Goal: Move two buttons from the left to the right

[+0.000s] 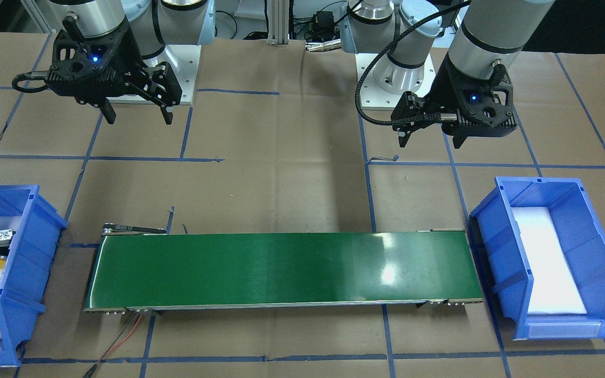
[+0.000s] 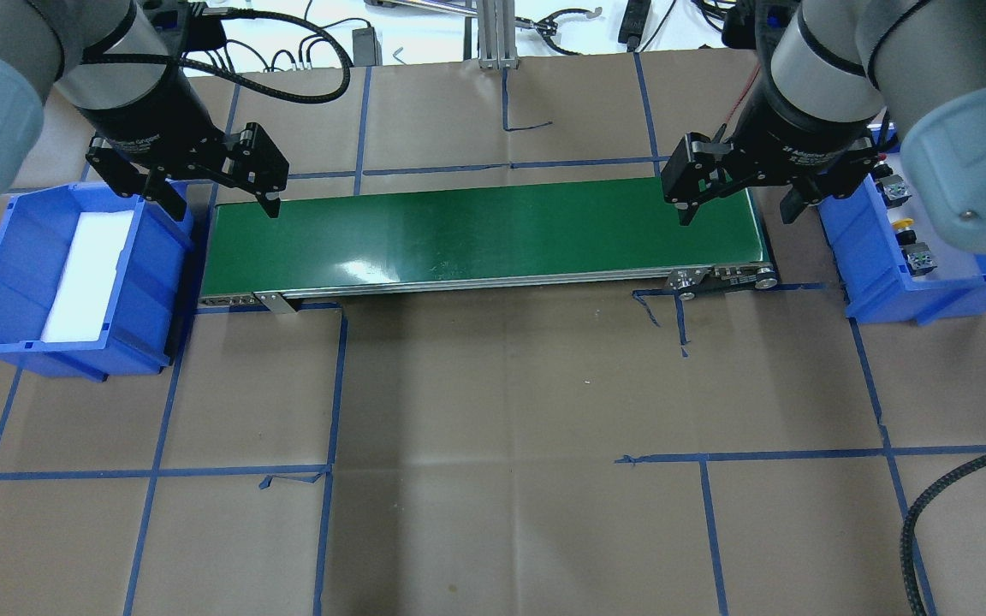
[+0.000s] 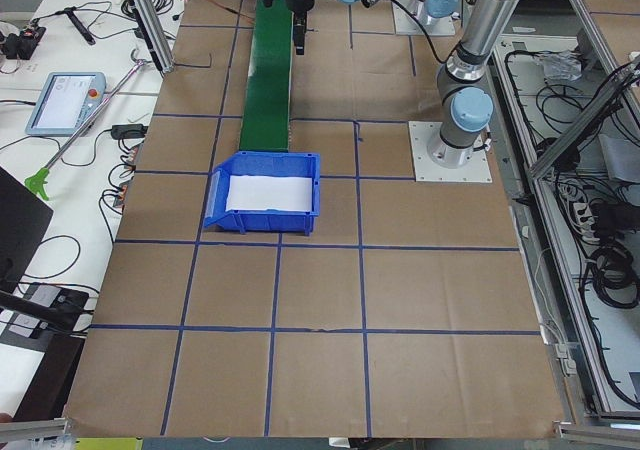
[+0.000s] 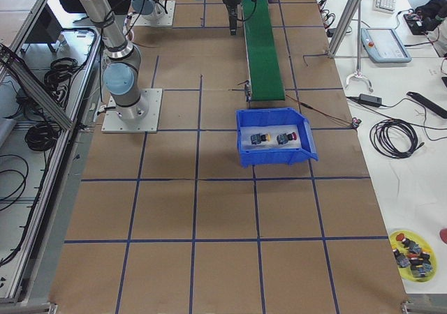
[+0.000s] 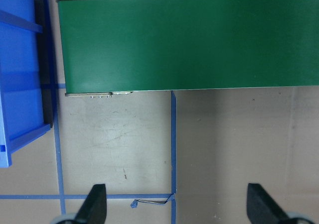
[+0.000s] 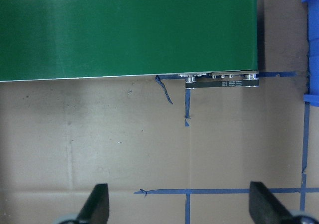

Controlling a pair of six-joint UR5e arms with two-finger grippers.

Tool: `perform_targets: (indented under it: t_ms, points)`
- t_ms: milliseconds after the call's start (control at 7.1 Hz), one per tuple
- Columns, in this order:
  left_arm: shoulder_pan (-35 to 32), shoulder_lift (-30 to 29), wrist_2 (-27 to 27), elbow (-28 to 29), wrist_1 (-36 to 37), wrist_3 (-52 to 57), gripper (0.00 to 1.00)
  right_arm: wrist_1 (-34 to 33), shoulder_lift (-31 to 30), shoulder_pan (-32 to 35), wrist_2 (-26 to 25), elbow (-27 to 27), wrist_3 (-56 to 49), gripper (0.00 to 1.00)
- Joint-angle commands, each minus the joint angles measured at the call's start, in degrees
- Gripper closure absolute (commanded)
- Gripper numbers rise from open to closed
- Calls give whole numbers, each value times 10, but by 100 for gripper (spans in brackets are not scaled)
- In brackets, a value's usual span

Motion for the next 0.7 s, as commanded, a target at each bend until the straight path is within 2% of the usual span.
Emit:
perform_targets:
  t_ms: [0, 563]
  points:
    - [0, 0, 0, -1, 0, 0, 0, 1, 0, 0, -1, 2, 1, 0]
    - [0, 0, 0, -1, 0, 0, 0, 1, -1, 0, 0, 5, 1, 0]
